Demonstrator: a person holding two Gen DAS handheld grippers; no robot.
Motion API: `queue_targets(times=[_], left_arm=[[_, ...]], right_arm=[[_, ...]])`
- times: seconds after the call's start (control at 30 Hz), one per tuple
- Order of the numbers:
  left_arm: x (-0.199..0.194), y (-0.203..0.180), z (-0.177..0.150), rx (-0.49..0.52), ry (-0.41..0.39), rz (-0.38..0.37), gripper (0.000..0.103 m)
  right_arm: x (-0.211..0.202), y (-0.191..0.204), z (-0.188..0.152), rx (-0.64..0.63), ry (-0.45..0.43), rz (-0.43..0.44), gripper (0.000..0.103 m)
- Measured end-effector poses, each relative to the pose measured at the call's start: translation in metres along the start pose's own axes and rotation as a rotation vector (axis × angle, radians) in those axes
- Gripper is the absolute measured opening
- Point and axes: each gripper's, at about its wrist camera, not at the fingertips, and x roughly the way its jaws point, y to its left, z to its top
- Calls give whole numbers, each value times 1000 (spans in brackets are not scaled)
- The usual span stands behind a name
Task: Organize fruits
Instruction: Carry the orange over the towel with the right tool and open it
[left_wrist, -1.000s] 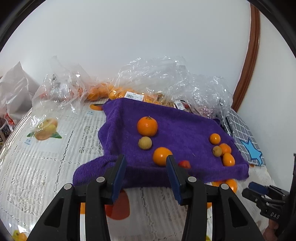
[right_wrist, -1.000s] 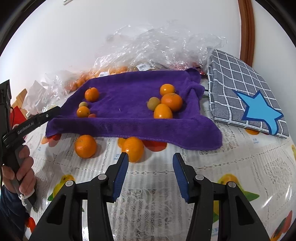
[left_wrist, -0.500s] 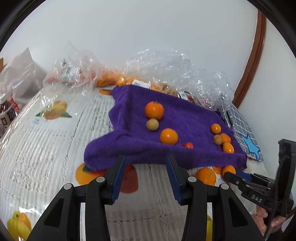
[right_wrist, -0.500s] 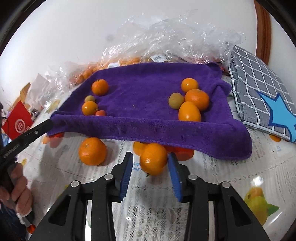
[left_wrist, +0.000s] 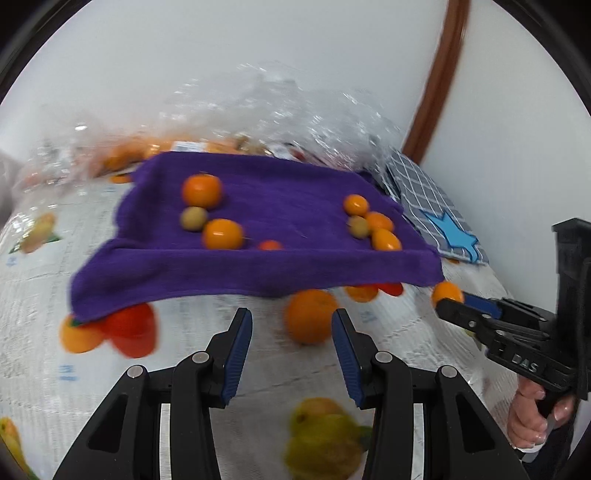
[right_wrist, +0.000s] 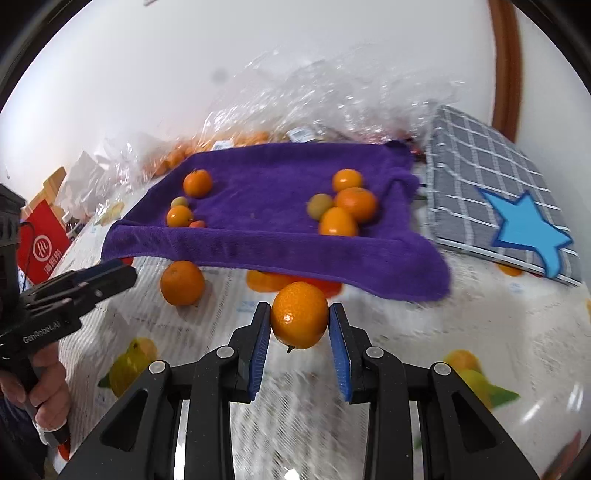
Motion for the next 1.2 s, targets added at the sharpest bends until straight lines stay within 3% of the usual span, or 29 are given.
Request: queue_targets(times=[0.33,0.67,0.93,1.2], left_arm=[[41,-17,3,-6,116,69,43],[24,-1,13,-48,66,40,37],[-4,51,56,-147,-12,93,37],[29,72,101,-165,-10,93,37]], right_arm=[[-38,-20,-10,37,-29,-56,32],[-35,-21,-3,60,-27,-35,32],[-10,-14,34,48,-22,-9,32],[39,-10,78,37,-14,55,32]])
